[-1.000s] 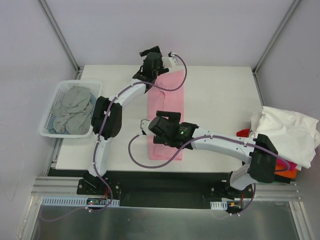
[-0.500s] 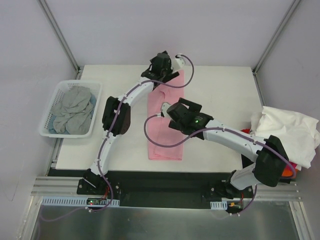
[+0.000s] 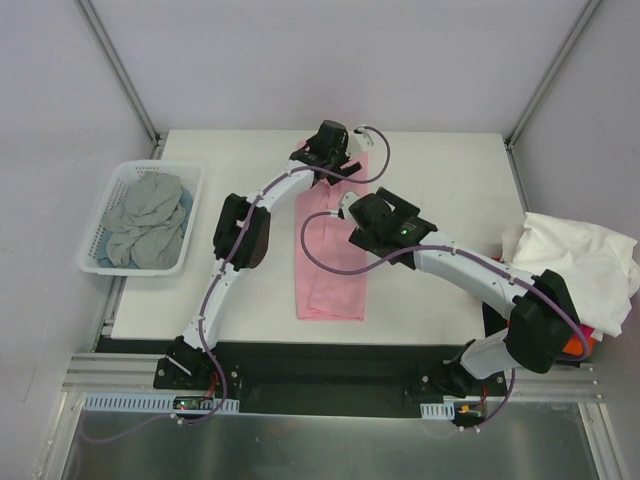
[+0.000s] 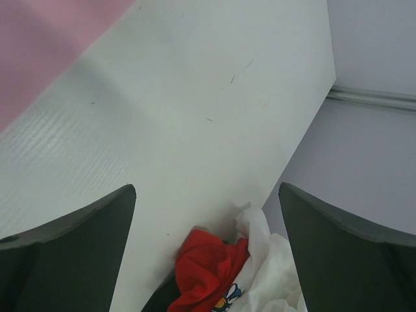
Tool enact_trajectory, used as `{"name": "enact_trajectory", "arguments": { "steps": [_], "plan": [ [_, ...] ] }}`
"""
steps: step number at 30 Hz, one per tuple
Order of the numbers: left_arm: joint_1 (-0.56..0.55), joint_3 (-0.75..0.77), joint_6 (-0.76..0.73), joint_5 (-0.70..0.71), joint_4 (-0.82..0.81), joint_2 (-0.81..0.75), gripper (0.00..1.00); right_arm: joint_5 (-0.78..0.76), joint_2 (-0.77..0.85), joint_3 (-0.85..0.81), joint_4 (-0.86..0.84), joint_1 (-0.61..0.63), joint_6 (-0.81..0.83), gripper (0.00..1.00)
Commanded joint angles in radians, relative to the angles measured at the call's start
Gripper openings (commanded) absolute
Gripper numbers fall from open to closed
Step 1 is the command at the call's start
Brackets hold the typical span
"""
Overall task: Fold and stack the t-shirts
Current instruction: Grab the bottom of the folded rectangular tshirt with right arm
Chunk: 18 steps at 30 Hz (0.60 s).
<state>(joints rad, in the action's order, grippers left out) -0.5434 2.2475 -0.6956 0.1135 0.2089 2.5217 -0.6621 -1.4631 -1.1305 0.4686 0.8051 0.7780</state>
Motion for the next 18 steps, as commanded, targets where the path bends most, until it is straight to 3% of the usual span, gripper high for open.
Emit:
{"name": "enact_trajectory", "arguments": {
  "steps": [1,18],
  "plan": [
    [-0.012,0.073,0.005,-0.003,-0.011,0.017,0.99,0.024,0.026,0.017,0.018,0.002,-0.043,0.96],
    [-0.063,0.11,-0.033,0.015,-0.009,0.063,0.99,0.052,0.026,0.024,0.028,0.003,-0.051,0.96]
  ]
}}
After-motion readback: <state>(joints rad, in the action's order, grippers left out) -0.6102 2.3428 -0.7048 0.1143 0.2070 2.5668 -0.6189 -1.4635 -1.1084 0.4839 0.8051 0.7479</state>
